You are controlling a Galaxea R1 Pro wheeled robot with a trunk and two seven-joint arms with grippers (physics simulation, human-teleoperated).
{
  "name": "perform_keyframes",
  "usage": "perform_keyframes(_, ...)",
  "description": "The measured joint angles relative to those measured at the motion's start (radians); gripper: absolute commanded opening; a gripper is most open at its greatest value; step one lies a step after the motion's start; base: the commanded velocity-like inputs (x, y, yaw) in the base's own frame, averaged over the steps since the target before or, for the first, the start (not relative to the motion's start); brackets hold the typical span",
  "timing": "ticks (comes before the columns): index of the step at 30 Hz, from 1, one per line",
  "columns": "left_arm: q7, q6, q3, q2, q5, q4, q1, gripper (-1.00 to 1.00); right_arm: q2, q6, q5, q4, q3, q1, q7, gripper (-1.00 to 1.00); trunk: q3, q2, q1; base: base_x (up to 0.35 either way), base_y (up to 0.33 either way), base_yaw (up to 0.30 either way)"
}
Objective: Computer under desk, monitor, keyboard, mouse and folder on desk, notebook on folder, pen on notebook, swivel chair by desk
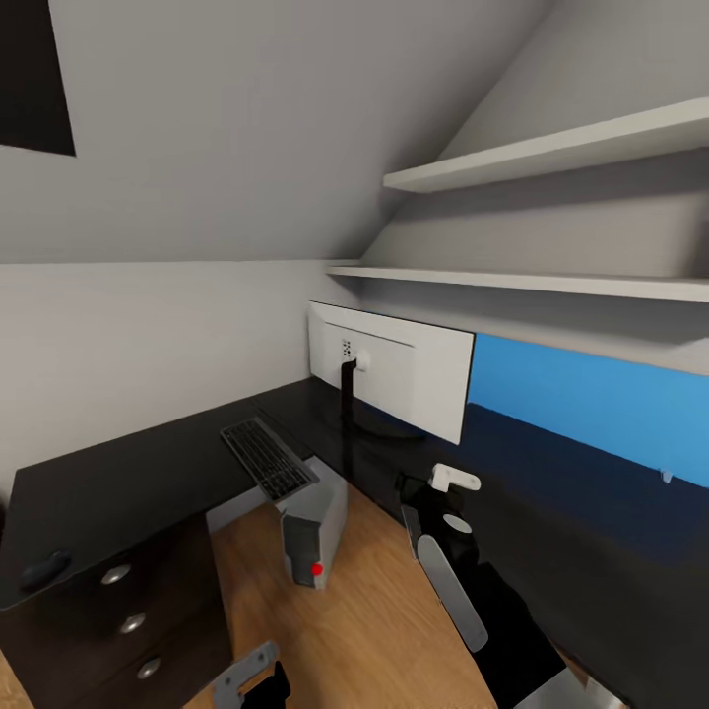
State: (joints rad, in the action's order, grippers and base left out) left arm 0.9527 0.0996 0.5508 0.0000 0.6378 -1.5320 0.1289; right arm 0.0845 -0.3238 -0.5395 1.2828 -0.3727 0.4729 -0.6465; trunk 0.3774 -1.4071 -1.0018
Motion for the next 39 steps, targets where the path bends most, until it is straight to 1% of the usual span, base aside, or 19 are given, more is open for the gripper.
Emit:
perform_keyframes(15,-0.001,0.000,0.000,0.000,0.000,0.000,0.000,1.00,0.001,0.001,0.000,-0.003,-0.001,0.000,0.001,1.00,0.000,0.000,0.000,-0.017,0.002,-0.280)
perform_keyframes(20,-0.001,0.001,0.007,-0.001,0.000,0.001,0.000,1.00,0.003,0.002,0.001,-0.003,-0.018,0.000,0.001,1.00,0.000,0.000,0.000,-0.222,0.092,-0.069)
perform_keyframes(24,-0.001,0.001,0.016,-0.001,0.000,0.001,0.000,1.00,0.002,0.005,0.002,0.000,-0.065,0.000,0.002,1.00,0.000,0.000,0.000,-0.269,0.178,-0.019)
perform_keyframes(28,-0.001,0.001,0.019,-0.001,0.000,0.004,0.000,1.00,0.002,0.007,0.002,-0.001,-0.088,0.000,0.004,1.00,0.000,0.000,0.000,-0.214,0.164,-0.005)
perform_keyframes(39,0.003,0.001,0.015,0.000,-0.001,0.007,0.000,1.00,0.002,0.009,0.002,0.000,-0.093,0.000,0.005,1.00,0.009,0.000,0.000,-0.011,0.066,0.000)
